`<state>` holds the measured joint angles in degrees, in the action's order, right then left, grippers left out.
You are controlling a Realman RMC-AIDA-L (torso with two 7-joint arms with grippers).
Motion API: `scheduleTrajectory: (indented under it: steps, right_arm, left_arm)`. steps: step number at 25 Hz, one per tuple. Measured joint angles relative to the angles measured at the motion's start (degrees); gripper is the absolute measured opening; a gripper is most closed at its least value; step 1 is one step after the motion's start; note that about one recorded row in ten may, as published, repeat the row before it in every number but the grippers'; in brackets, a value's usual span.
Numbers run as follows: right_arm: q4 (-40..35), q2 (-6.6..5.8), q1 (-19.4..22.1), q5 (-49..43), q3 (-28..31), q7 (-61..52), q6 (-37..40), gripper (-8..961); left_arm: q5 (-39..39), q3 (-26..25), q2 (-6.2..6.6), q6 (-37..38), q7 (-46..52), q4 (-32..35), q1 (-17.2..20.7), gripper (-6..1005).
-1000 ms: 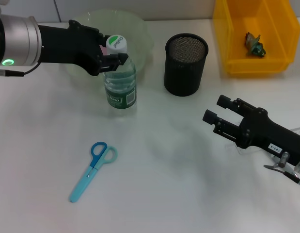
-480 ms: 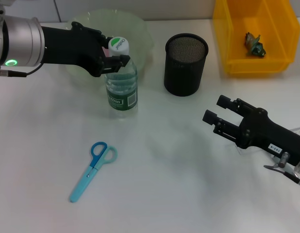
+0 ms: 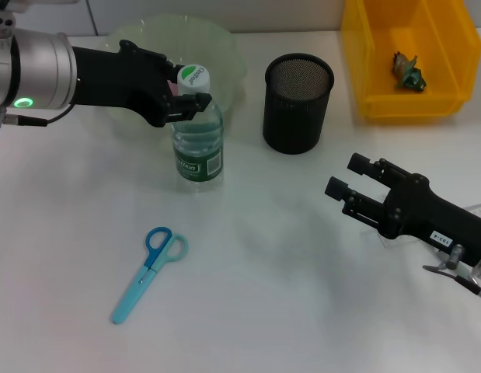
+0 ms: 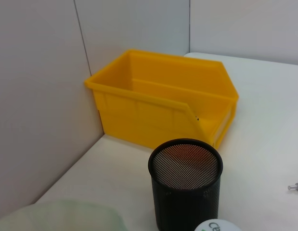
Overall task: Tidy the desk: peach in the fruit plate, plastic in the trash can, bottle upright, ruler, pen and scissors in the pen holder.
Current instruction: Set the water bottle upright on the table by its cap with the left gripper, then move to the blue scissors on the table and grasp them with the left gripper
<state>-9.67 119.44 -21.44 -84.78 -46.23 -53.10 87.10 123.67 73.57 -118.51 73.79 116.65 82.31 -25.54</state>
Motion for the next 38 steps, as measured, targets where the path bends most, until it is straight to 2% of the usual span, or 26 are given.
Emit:
scheduleTrajectory:
  steps: [29, 32, 38]
  right_arm:
    - [0.0, 0.0, -0.09, 0.15, 0.11, -0.12, -0.13, 721]
    - [0.0, 0.0, -0.09, 0.15, 0.16, -0.12, -0.17, 721]
    - [0.0, -0.09, -0.09, 0.15, 0.22, -0.12, -0.2, 721]
  left_arm:
    - [-0.68, -0.54, -0.06, -0.21, 0.02, -0.53, -0.91, 580]
    - [-1.11, -0.57, -0.06, -0.47, -0.01, -0.11, -0.77, 722]
    - [-9.46, -3.02, -0.05, -1.86, -3.91, 2.27, 2.08, 721]
